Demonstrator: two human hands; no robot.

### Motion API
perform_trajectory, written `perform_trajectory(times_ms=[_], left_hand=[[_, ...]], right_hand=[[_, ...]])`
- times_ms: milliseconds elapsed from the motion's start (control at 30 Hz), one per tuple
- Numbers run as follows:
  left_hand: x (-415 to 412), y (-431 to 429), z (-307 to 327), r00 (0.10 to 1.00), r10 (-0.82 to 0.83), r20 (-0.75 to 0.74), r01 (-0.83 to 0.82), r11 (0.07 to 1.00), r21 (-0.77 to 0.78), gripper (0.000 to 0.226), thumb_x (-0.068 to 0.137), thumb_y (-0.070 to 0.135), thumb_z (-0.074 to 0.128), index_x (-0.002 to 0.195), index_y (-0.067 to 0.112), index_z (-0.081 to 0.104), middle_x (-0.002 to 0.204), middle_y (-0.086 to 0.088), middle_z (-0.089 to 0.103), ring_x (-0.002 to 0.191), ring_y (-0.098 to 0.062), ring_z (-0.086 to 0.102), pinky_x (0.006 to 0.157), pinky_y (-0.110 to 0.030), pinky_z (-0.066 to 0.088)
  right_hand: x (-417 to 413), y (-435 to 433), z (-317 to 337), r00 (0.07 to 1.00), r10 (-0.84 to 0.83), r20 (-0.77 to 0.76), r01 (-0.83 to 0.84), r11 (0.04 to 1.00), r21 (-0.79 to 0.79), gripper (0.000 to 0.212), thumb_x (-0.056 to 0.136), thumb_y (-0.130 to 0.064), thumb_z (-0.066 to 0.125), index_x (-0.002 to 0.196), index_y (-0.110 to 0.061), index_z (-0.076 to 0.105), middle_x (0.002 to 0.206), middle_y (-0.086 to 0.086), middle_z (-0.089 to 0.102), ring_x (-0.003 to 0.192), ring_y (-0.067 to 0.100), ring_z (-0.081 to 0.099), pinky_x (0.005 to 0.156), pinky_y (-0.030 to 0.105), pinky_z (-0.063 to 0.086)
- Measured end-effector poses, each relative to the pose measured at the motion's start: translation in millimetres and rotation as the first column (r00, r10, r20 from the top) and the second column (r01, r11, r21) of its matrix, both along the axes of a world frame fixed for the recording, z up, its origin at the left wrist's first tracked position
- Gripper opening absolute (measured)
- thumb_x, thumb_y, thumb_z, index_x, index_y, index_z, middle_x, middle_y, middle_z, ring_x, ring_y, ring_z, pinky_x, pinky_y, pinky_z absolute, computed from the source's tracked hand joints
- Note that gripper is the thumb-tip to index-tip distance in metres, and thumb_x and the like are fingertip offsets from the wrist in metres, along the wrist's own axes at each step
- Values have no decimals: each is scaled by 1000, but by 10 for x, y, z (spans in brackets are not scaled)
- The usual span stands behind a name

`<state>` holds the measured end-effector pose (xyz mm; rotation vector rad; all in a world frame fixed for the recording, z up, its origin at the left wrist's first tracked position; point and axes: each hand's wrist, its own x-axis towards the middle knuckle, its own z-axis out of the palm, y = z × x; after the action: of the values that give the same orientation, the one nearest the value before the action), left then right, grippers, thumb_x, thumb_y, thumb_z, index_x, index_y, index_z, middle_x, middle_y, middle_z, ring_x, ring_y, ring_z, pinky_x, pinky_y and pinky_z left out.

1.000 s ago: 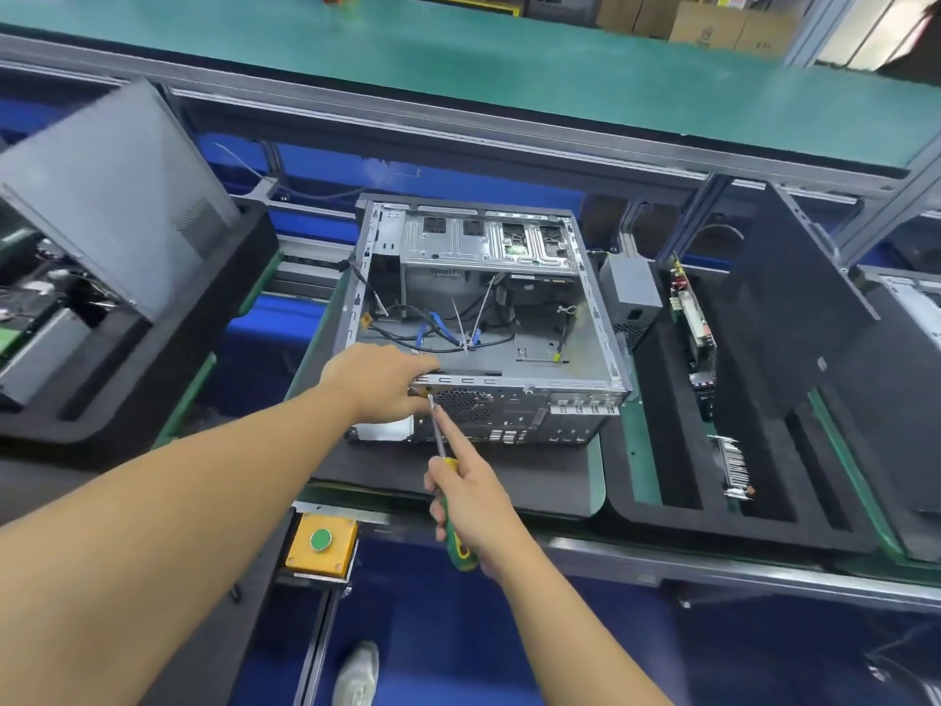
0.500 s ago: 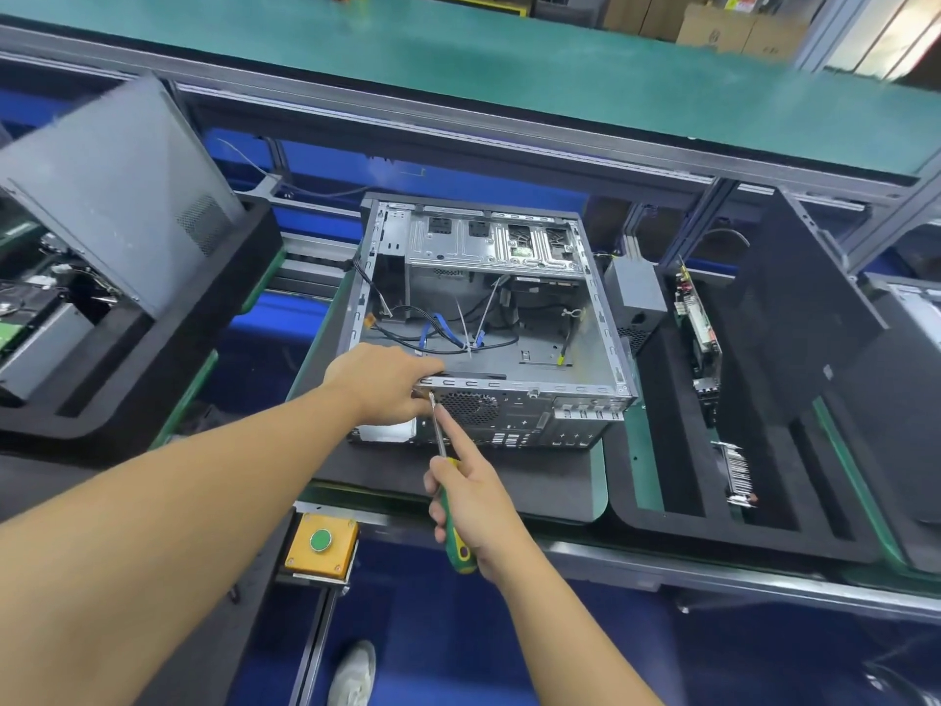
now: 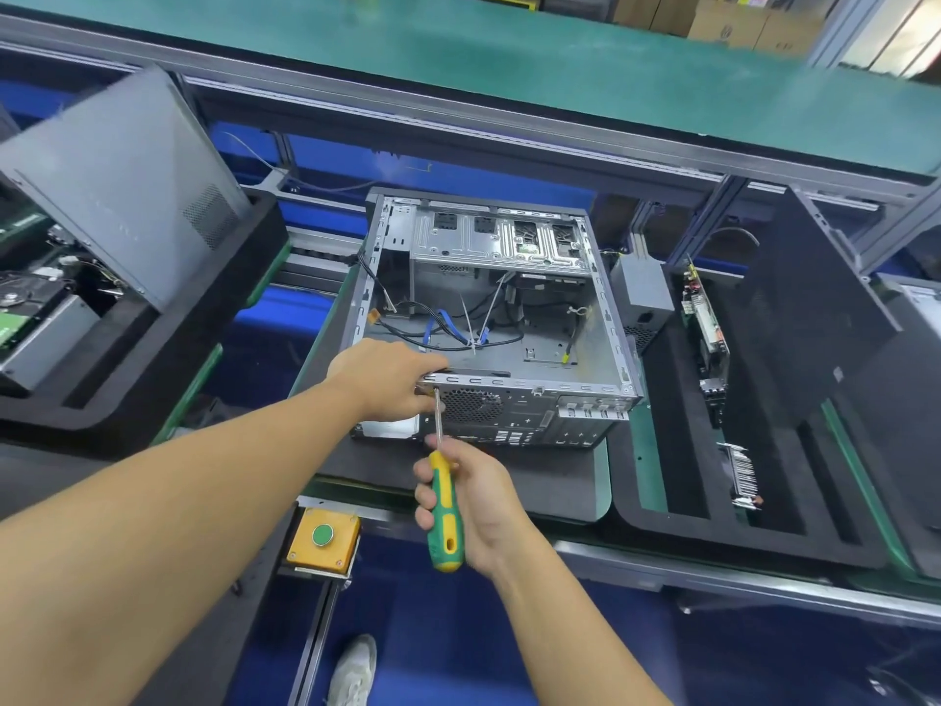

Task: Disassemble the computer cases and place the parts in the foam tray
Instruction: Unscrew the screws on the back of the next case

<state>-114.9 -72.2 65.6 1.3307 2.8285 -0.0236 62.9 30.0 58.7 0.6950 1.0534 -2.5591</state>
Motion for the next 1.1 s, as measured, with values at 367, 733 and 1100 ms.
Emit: perform_trajectory(times_ms=[367, 733, 1100], left_hand=[[-30, -5, -32, 1000, -6, 1, 6, 1000, 8, 34, 85, 68, 51, 104, 40, 49, 59, 14, 37, 65, -21, 45, 52, -29, 31], [-63, -1, -66, 1000, -16, 25, 15, 999, 40, 34, 82, 67, 47, 101, 39, 49, 63, 12, 44, 71, -22, 57, 52, -29, 37], [-44, -7, -51, 998, -17, 61, 12, 997, 79, 35, 85, 67, 49, 107, 40, 53, 75, 11, 54, 73, -24, 53, 53, -29, 34]], right_hand=[[67, -35, -53, 998, 53, -42, -36, 946, 322, 13, 102, -16, 55, 107, -6, 62, 82, 6, 71, 67, 16, 56, 63, 30, 50], [6, -35, 134, 982, 81, 169, -99, 990, 101, 28, 98, -34, 56, 103, -7, 56, 75, 7, 54, 53, 18, 48, 50, 29, 45], [112, -81, 92, 987, 16, 158, -89, 879, 468, 24, 98, -37, 62, 95, -15, 50, 92, 7, 60, 48, 18, 56, 53, 34, 55]])
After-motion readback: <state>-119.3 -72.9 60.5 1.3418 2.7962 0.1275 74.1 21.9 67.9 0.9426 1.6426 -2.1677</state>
